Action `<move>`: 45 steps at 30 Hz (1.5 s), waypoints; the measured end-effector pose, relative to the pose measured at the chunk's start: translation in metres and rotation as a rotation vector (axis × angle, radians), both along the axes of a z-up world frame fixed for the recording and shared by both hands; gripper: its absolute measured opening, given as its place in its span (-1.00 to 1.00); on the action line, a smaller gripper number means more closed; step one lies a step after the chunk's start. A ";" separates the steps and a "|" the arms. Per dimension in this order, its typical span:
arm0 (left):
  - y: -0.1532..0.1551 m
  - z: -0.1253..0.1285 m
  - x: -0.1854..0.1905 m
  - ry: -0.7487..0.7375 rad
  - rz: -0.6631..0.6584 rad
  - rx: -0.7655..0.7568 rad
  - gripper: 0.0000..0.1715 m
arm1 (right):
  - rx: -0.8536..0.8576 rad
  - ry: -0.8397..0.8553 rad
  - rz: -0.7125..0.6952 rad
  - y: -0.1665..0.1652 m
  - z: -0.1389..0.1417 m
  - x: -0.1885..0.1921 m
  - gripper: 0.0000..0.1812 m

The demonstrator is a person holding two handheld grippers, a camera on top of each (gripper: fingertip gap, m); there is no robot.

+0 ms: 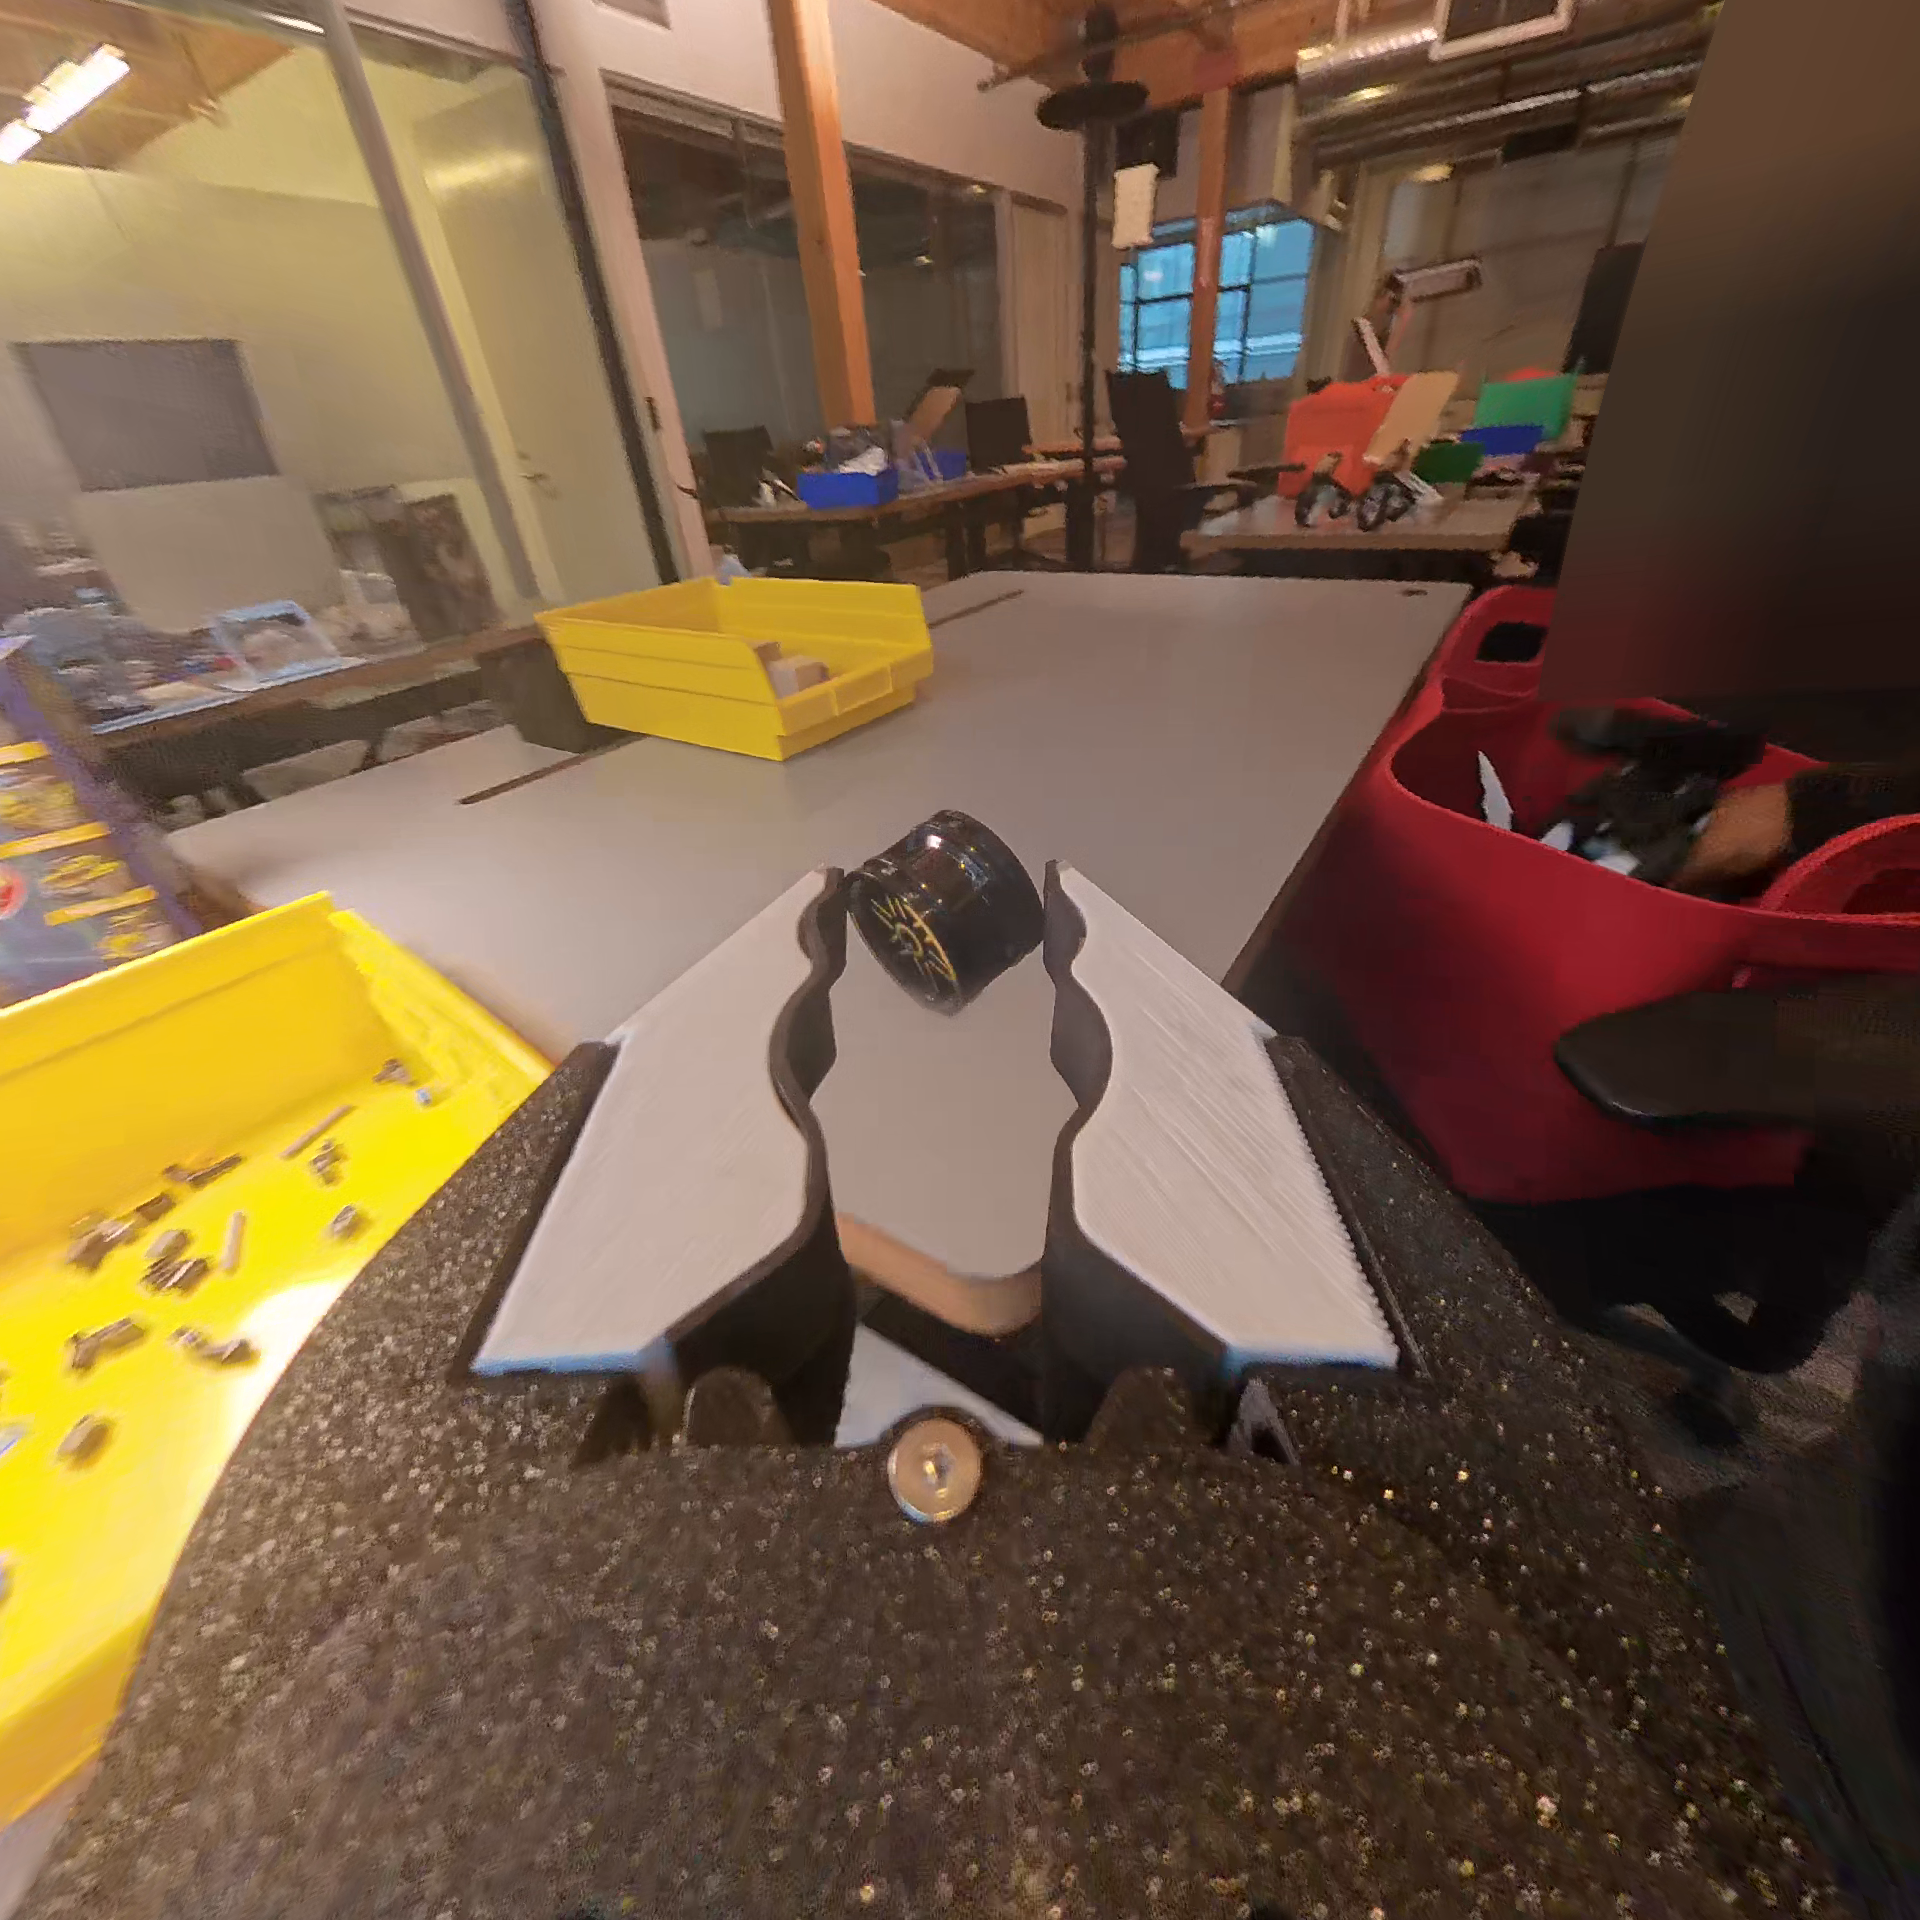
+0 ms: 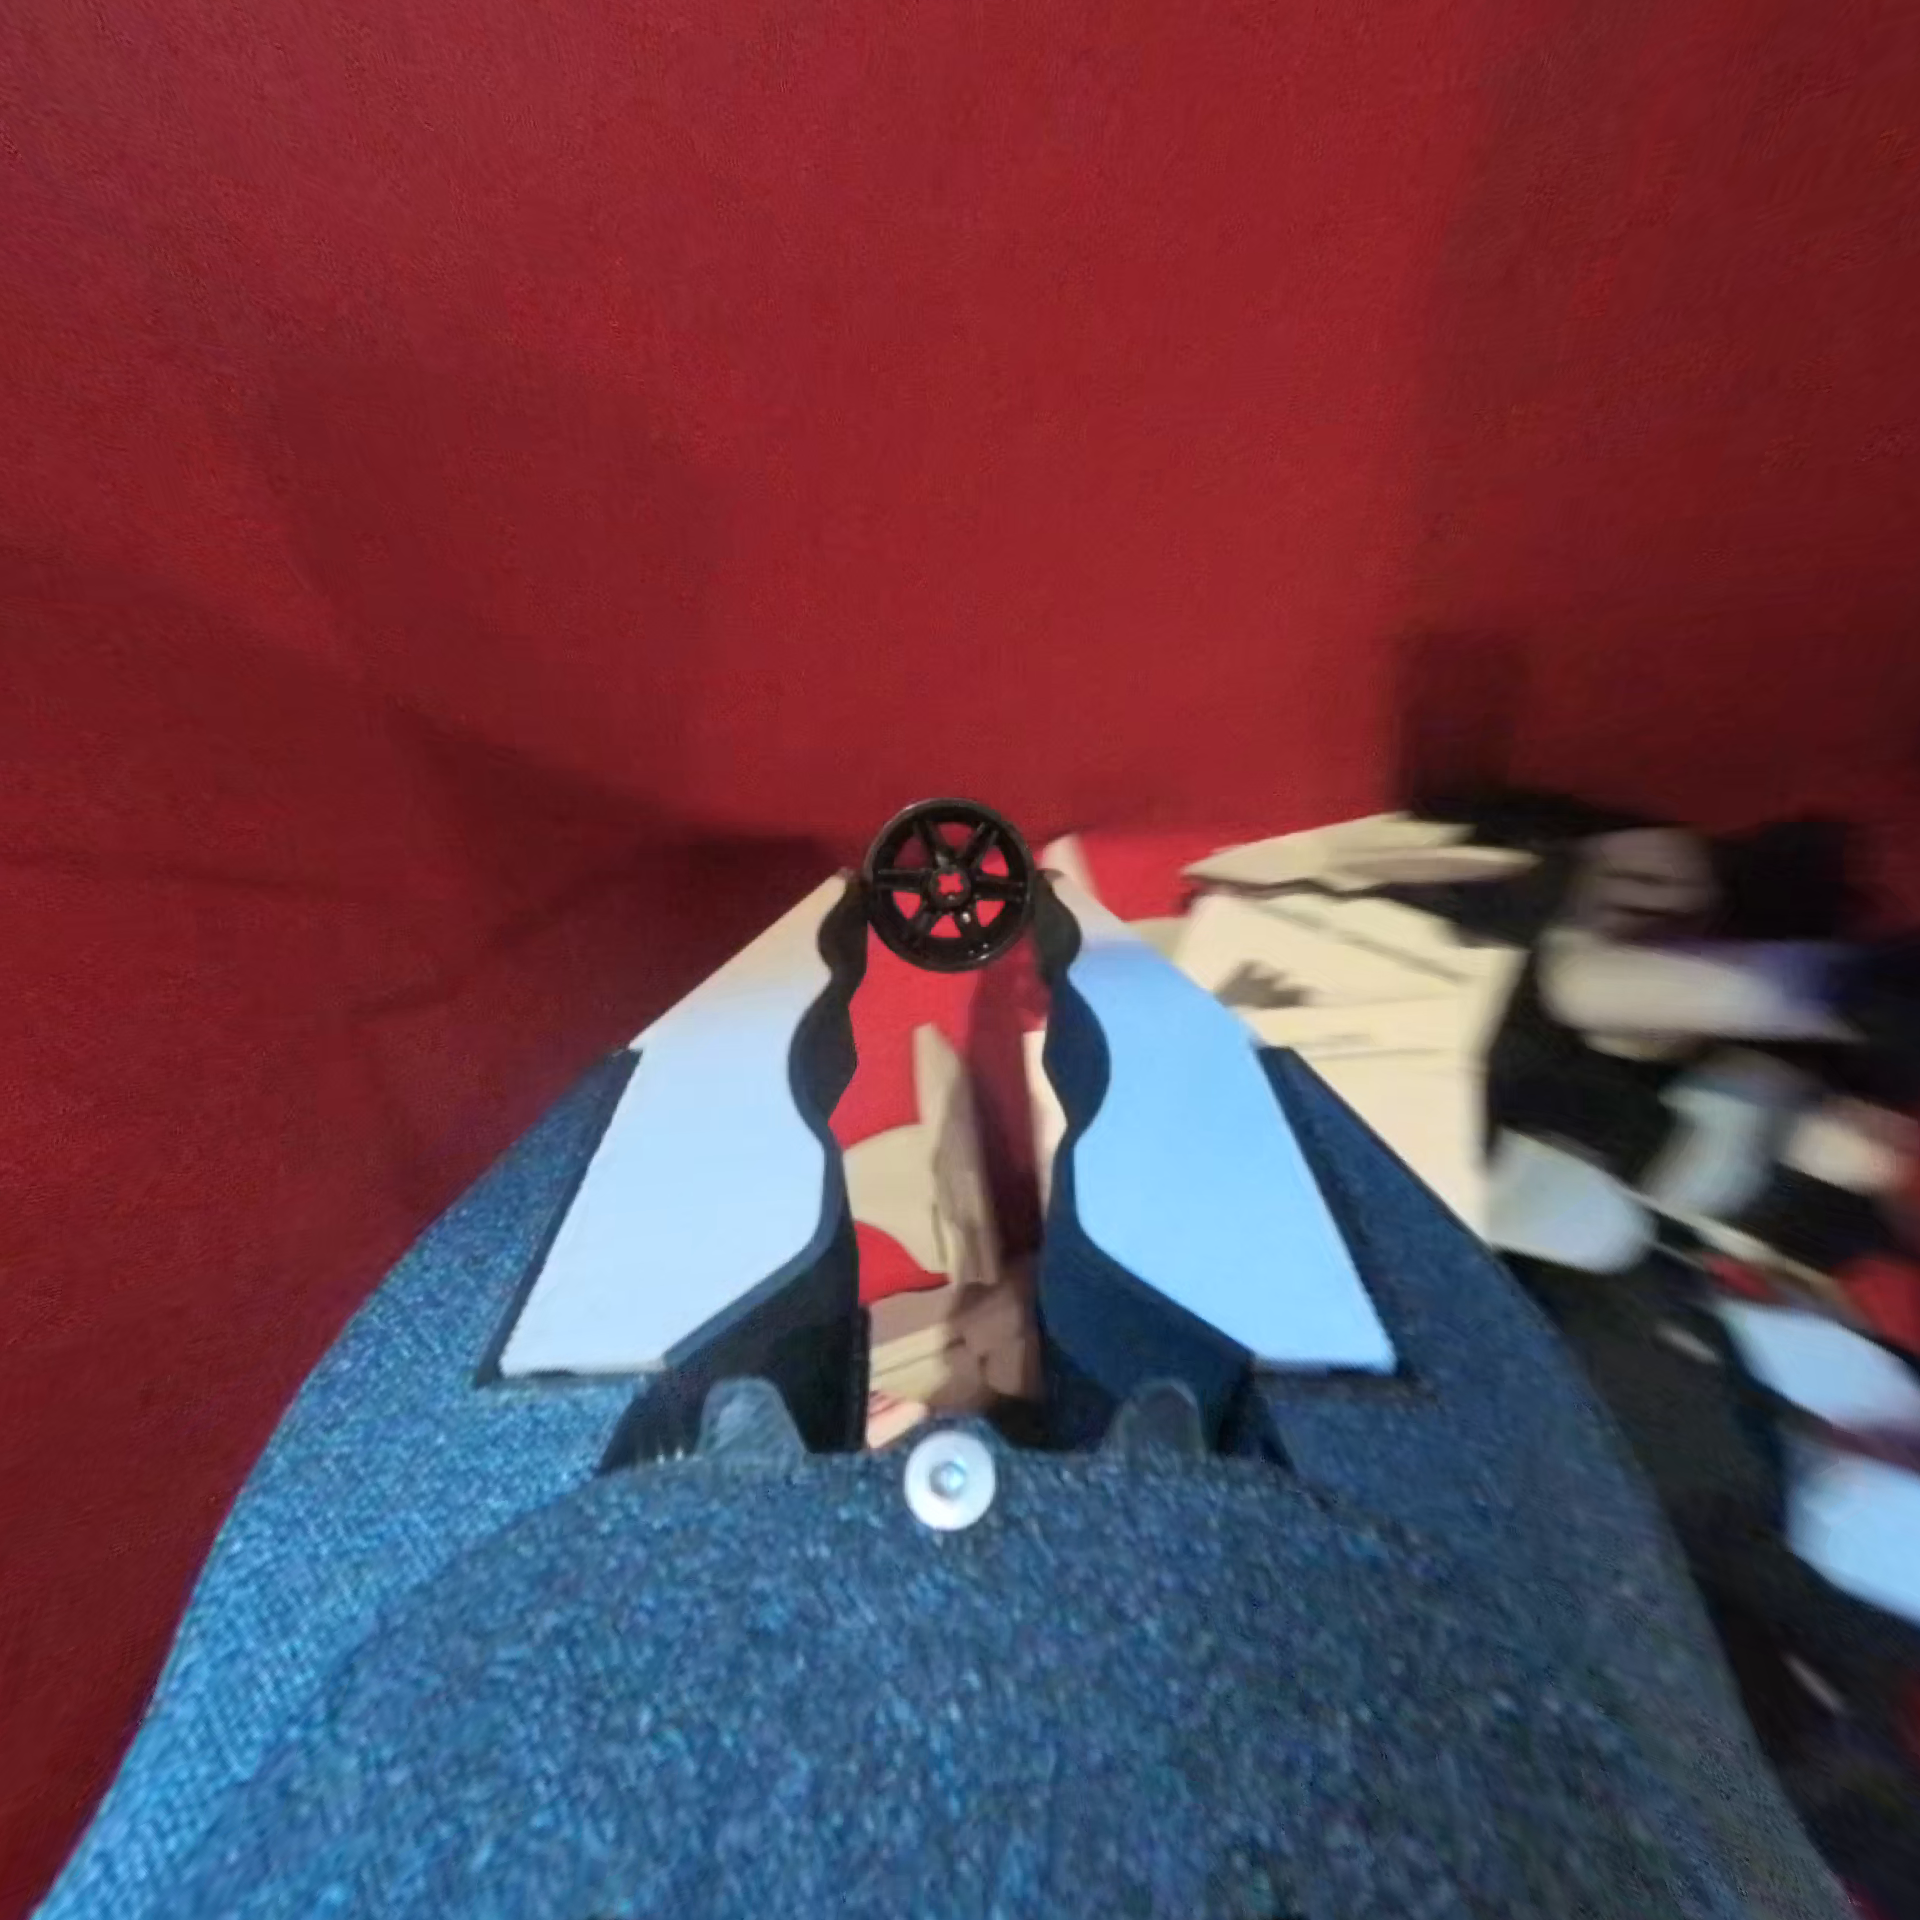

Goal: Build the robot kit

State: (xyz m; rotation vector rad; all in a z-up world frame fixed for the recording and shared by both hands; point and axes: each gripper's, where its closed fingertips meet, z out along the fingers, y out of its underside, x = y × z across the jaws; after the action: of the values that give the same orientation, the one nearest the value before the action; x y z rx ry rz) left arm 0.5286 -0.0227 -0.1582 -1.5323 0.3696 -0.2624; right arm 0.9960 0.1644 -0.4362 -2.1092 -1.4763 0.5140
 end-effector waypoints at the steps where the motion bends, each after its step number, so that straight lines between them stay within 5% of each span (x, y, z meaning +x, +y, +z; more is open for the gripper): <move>1: -0.012 0.001 -0.013 -0.012 0.028 0.009 -0.57 | 0.065 0.038 -0.061 0.011 0.037 0.004 -0.65; 4: -0.049 -0.003 -0.060 -0.046 0.126 0.022 -0.57 | 0.304 0.096 -0.152 0.019 0.150 -0.008 -0.64; 6: -0.076 -0.008 -0.094 -0.067 0.180 0.029 -0.57 | 0.403 0.155 -0.156 0.003 0.215 -0.050 -0.64; 8: -0.107 -0.013 -0.130 -0.078 0.231 0.037 -0.57 | 0.443 0.230 -0.115 -0.026 0.257 -0.115 -0.65; 11: -0.155 -0.019 -0.191 -0.089 0.282 0.053 -0.57 | 0.399 0.376 0.001 -0.082 0.282 -0.245 -0.65; 17: -0.228 -0.025 -0.321 -0.045 0.275 0.104 -0.57 | 0.256 0.549 0.285 -0.197 0.268 -0.504 -0.65; 23: -0.277 -0.027 -0.440 -0.062 0.261 0.176 -0.57 | 0.159 0.584 0.428 -0.258 0.256 -0.674 -0.65; 30: -0.319 -0.016 -0.485 -0.156 0.362 0.150 -0.57 | 0.133 0.726 0.519 -0.305 0.274 -0.740 -0.65; 36: -0.336 -0.030 -0.501 -0.088 0.426 0.037 -0.57 | 0.094 0.838 0.554 -0.327 0.277 -0.782 -0.65; 45: -0.281 -0.073 -0.487 0.019 0.295 -0.074 -0.57 | -0.009 0.800 0.449 -0.351 0.219 -0.810 -0.65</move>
State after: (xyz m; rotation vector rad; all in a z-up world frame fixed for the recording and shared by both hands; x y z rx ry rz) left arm 0.0417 -0.3033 -0.2316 -1.6400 0.1460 -0.0305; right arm 0.1863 -0.1869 -0.2172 -1.2856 -1.4112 1.3368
